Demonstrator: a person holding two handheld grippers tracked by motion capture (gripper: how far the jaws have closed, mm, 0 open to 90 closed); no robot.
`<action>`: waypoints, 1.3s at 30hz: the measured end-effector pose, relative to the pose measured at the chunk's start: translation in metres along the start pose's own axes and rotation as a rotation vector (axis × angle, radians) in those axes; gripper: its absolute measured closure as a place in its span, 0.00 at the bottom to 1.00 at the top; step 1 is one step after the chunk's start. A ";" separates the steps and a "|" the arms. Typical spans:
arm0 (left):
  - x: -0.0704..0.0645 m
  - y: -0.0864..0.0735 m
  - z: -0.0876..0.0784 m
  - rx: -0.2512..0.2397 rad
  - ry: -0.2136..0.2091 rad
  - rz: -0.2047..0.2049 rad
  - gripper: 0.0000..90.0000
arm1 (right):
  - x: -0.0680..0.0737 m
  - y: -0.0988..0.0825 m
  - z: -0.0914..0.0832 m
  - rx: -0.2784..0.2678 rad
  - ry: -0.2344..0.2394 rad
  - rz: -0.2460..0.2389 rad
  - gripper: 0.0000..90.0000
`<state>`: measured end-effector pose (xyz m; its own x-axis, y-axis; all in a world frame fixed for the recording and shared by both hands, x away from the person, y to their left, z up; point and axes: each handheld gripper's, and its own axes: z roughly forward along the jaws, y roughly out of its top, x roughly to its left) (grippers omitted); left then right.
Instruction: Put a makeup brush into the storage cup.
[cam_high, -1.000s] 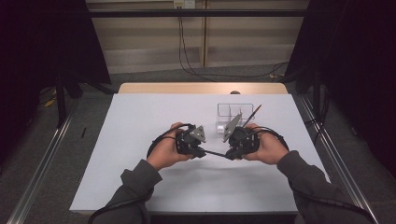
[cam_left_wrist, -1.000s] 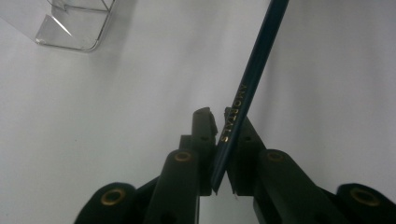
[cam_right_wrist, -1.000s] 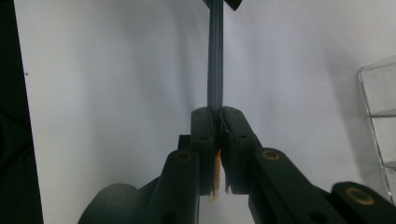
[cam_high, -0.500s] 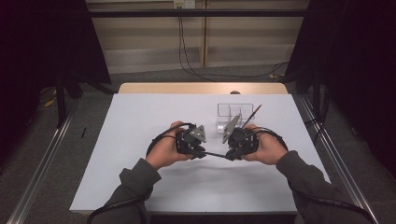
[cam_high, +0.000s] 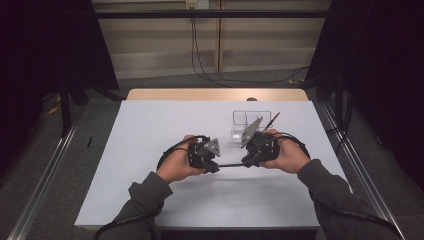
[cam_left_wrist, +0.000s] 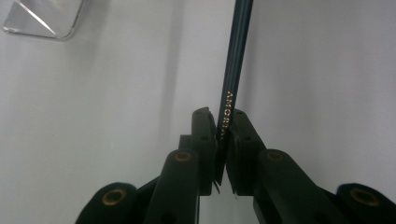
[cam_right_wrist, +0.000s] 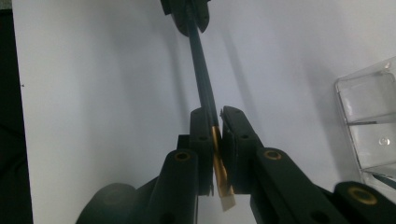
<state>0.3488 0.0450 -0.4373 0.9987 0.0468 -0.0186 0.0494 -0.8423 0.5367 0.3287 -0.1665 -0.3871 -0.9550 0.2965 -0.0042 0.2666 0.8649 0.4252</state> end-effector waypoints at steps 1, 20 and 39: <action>-0.002 0.000 0.001 -0.003 -0.006 0.001 0.94 | 0.000 0.000 0.000 0.000 -0.004 -0.002 0.92; 0.004 -0.009 -0.006 -0.040 -0.012 -0.068 0.95 | -0.014 -0.014 -0.007 -0.137 -0.044 0.159 0.40; 0.010 -0.027 -0.015 -0.150 0.026 -0.158 0.95 | -0.022 -0.030 -0.011 -0.177 -0.062 0.268 0.25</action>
<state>0.3570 0.0763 -0.4389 0.9780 0.1875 -0.0917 0.2016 -0.7344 0.6481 0.3399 -0.2032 -0.3894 -0.8426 0.5331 0.0770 0.4761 0.6703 0.5692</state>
